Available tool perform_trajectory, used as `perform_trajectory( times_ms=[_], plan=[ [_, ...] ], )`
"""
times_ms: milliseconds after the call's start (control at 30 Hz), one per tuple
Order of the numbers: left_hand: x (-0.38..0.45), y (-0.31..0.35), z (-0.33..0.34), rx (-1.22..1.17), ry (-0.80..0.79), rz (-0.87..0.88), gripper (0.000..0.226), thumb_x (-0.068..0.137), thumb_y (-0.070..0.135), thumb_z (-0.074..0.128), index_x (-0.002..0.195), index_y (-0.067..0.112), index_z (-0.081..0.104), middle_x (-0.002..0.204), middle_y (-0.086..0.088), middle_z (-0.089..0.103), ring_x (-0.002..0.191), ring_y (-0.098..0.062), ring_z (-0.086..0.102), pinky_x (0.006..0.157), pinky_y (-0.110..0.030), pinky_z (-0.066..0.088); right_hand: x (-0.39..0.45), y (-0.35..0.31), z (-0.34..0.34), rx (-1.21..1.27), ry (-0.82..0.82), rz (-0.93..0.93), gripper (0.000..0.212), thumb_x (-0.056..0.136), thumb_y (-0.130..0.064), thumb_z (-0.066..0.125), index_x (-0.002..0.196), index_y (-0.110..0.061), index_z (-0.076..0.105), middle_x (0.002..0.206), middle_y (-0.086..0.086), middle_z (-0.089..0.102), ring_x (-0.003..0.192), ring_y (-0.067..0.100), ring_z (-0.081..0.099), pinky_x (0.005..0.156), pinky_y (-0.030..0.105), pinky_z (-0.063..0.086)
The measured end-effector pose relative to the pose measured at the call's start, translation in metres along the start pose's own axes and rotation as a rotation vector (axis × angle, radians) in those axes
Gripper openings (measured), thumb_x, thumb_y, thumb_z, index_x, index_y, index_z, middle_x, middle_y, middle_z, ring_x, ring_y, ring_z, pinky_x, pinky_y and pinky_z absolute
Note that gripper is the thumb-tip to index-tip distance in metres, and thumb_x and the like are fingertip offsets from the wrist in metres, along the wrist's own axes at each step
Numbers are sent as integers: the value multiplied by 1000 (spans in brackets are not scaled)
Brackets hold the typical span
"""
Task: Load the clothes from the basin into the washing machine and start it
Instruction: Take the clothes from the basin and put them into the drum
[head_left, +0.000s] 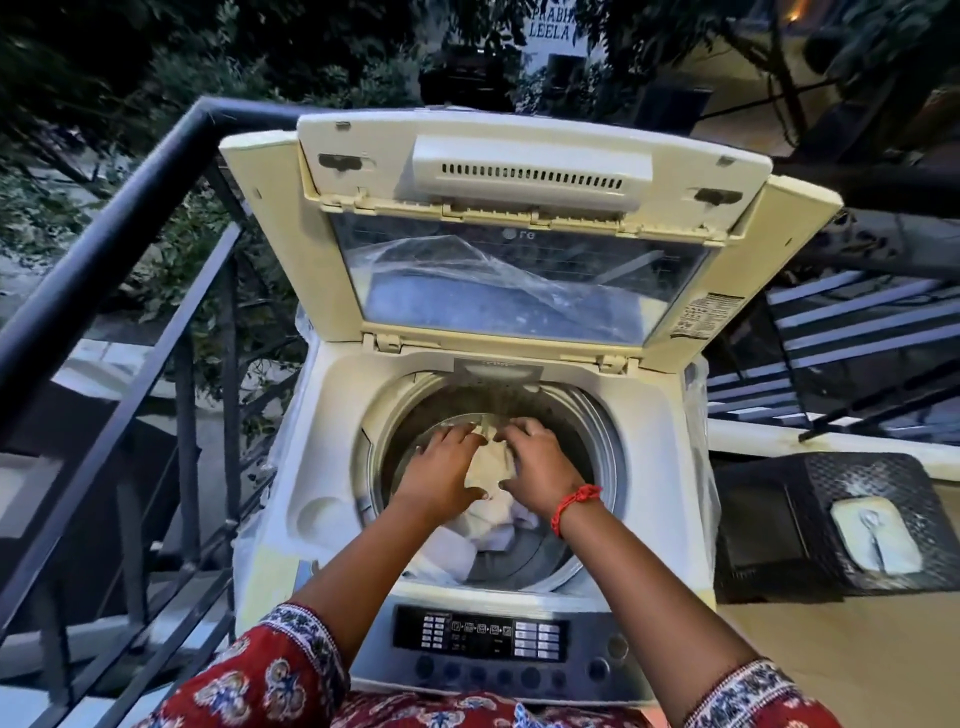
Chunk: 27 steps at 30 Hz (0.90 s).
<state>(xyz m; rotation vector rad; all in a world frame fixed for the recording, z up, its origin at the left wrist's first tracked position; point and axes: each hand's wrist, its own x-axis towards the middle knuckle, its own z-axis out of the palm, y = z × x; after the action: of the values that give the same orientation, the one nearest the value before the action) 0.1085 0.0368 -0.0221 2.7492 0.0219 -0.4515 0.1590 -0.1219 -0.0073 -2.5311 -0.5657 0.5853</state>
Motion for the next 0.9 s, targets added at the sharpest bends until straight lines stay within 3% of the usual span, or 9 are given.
perform_trajectory(
  times_ms=[167,333,467,700,900],
  plan=[
    [-3,18,-5,9,44,103,75,75,43,74,139,23,40,148,2,38,137,-22,36,101,-42,47,-18,3,-6,-12,72,32,66,71,-14,79,132,-19,51,141,9,42,128,31,40,107,39,40],
    [-10,54,-8,19,38,234,74,81,42,68,144,20,34,154,2,31,141,-20,31,106,-40,42,-53,16,-10,37,191,125,62,72,-21,74,129,-19,51,134,6,46,122,30,48,99,43,47],
    [-10,94,1,24,8,383,71,81,42,68,141,19,38,154,0,31,141,-23,31,107,-43,41,-101,37,-22,54,310,229,61,72,-23,74,129,-16,52,131,9,49,117,32,50,97,42,47],
    [-28,209,38,63,-29,724,72,76,48,71,137,23,42,151,-2,36,138,-24,34,107,-47,39,-217,102,-36,127,555,483,63,70,-19,78,128,-20,53,131,3,48,119,26,50,100,40,45],
    [-68,320,91,162,-129,902,75,73,45,75,136,25,40,148,1,38,137,-21,36,103,-48,43,-328,168,-31,209,677,644,72,68,-19,82,132,-20,50,127,5,51,117,27,52,101,39,46]
  ],
)
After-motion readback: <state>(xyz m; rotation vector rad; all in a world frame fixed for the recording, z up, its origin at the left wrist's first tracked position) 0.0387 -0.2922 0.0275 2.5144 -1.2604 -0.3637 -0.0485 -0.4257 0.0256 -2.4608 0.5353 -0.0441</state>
